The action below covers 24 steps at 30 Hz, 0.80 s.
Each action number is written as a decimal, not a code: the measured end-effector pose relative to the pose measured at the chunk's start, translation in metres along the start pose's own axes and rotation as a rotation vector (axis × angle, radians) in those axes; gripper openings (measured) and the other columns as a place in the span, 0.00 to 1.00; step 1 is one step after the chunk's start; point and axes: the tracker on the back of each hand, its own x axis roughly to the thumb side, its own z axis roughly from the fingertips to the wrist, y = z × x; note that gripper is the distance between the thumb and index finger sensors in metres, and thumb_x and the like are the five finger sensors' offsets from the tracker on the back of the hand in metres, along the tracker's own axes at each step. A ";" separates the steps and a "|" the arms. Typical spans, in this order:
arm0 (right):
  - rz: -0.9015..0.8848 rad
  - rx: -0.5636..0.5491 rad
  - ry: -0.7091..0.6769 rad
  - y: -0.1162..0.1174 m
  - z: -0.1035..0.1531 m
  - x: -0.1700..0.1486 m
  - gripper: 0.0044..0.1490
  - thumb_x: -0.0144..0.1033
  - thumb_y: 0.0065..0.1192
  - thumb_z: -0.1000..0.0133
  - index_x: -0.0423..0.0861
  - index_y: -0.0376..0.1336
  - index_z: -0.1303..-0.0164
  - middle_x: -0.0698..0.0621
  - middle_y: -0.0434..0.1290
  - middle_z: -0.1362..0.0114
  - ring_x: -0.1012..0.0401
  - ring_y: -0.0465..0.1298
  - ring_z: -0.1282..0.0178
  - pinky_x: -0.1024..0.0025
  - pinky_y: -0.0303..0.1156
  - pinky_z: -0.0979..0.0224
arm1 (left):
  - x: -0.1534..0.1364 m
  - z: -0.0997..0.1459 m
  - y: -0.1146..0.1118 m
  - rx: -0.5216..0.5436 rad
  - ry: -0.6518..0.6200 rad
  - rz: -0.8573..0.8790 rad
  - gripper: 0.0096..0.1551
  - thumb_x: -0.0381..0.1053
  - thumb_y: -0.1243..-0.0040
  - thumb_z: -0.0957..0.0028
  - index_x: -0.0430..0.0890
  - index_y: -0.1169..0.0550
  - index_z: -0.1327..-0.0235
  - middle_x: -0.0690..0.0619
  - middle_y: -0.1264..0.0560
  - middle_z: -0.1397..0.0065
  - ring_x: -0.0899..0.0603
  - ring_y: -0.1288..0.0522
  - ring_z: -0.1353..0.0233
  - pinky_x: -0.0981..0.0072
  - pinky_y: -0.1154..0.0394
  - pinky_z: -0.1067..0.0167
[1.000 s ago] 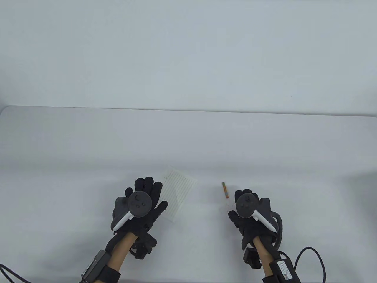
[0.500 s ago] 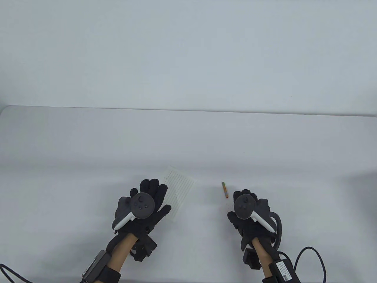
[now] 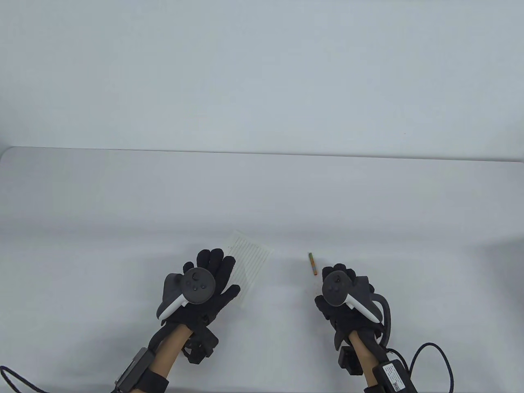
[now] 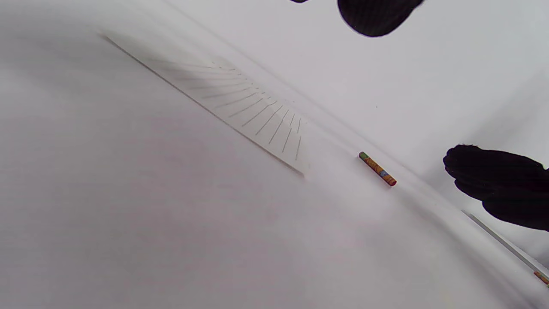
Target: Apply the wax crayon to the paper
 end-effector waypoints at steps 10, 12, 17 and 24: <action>0.013 0.012 0.008 0.003 -0.002 0.001 0.48 0.49 0.47 0.36 0.49 0.28 0.19 0.46 0.26 0.15 0.47 0.32 0.15 0.31 0.34 0.24 | -0.007 0.003 0.012 0.052 0.025 0.023 0.43 0.63 0.60 0.34 0.56 0.60 0.12 0.54 0.73 0.12 0.43 0.81 0.18 0.42 0.83 0.32; 0.014 0.014 0.002 0.003 -0.002 0.002 0.48 0.49 0.47 0.36 0.49 0.28 0.19 0.46 0.26 0.15 0.47 0.32 0.15 0.31 0.34 0.24 | -0.007 0.004 0.016 0.063 0.028 0.016 0.43 0.63 0.60 0.34 0.56 0.60 0.12 0.54 0.73 0.12 0.43 0.81 0.18 0.41 0.83 0.32; 0.016 0.019 -0.016 0.003 -0.002 0.004 0.48 0.49 0.47 0.36 0.49 0.28 0.19 0.46 0.26 0.15 0.46 0.32 0.15 0.31 0.34 0.24 | -0.005 0.004 0.029 0.100 0.037 0.004 0.44 0.64 0.60 0.34 0.56 0.60 0.12 0.55 0.74 0.12 0.43 0.81 0.18 0.41 0.83 0.32; 0.001 0.028 -0.029 0.003 -0.003 0.004 0.48 0.49 0.47 0.36 0.49 0.28 0.19 0.46 0.26 0.15 0.46 0.32 0.15 0.31 0.34 0.24 | 0.007 -0.004 0.053 0.152 0.042 0.037 0.44 0.63 0.59 0.34 0.58 0.61 0.12 0.57 0.74 0.12 0.44 0.82 0.17 0.42 0.84 0.31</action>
